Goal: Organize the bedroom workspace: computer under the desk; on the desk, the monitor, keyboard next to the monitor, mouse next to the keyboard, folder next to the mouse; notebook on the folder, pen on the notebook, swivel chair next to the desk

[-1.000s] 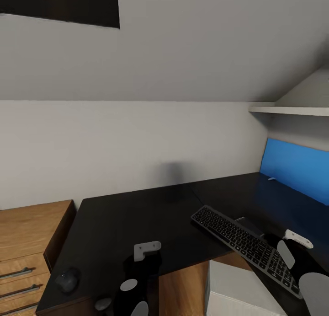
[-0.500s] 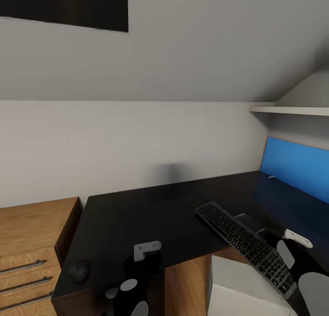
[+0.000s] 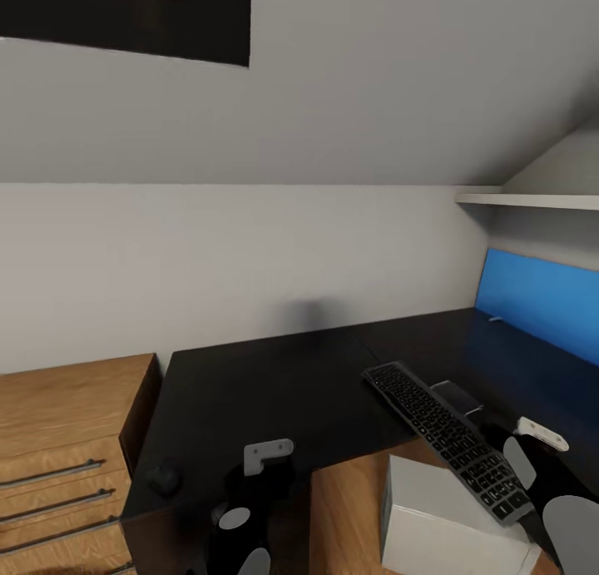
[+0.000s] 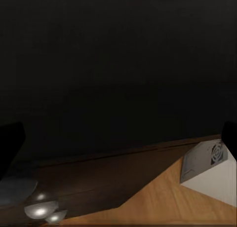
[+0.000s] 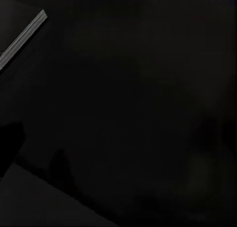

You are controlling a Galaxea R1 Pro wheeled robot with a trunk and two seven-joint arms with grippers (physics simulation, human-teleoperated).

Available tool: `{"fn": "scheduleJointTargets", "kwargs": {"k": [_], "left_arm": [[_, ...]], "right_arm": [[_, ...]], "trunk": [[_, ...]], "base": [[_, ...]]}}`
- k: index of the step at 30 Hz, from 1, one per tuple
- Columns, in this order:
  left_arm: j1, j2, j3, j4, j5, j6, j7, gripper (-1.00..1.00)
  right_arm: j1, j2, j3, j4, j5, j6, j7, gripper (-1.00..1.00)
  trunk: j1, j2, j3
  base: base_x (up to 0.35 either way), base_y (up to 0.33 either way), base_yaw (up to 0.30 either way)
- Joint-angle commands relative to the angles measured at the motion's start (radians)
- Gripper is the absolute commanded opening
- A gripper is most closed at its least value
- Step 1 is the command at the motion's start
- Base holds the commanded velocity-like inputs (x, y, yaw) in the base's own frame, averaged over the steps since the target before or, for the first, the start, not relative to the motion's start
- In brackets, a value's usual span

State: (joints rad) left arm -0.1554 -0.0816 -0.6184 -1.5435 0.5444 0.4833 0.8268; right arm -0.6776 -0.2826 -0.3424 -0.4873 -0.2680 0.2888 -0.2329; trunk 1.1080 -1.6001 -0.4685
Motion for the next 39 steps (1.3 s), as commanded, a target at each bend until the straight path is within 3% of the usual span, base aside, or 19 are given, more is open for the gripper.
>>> {"fn": "scheduleJointTargets", "kwargs": {"k": [1,32,39], "left_arm": [[-0.001,0.0,-0.001,-0.001,0.006,0.003,0.008,1.0],[-0.001,0.0,-0.001,-0.001,0.006,0.003,0.008,1.0],[-0.001,0.0,-0.001,-0.001,0.006,0.003,0.007,1.0]], "right_arm": [[0.0,0.0,0.0,-0.002,-0.01,0.003,-0.006,1.0],[0.0,0.002,0.003,-0.008,-0.007,0.0,-0.005,1.0],[0.002,0.015,0.001,-0.099,-0.007,0.005,-0.001,1.0]], "trunk": [[0.0,-0.001,-0.001],[0.0,-0.001,-0.001],[0.0,-0.001,-0.001]], "base": [[-0.143,0.116,0.0],[-0.04,0.035,0.0],[0.0,0.0,0.0]]}}
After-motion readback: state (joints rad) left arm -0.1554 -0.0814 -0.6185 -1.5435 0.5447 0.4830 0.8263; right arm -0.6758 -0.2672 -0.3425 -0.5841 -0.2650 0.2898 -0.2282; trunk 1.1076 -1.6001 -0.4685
